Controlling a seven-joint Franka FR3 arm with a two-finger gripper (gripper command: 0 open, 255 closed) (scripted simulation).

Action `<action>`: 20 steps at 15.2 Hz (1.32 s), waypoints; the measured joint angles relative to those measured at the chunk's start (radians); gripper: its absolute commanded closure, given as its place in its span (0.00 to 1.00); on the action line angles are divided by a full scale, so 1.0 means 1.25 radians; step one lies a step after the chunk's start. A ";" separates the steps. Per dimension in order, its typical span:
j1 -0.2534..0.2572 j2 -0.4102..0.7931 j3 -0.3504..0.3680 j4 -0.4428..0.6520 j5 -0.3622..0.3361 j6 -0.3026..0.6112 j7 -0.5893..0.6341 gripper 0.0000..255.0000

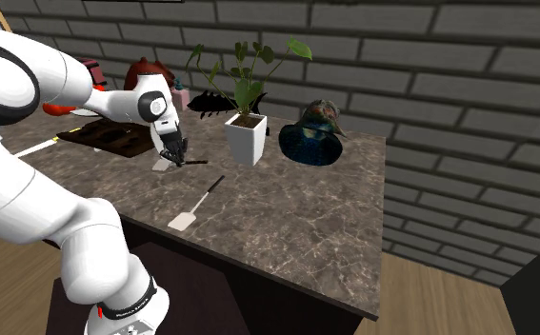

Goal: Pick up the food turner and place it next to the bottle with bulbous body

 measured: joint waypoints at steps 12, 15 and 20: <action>-0.024 0.051 0.036 -0.027 -0.033 0.068 0.030 0.00; -0.024 0.051 0.036 -0.027 -0.033 0.068 0.030 0.00; -0.011 0.025 0.020 -0.013 -0.015 0.034 0.017 0.00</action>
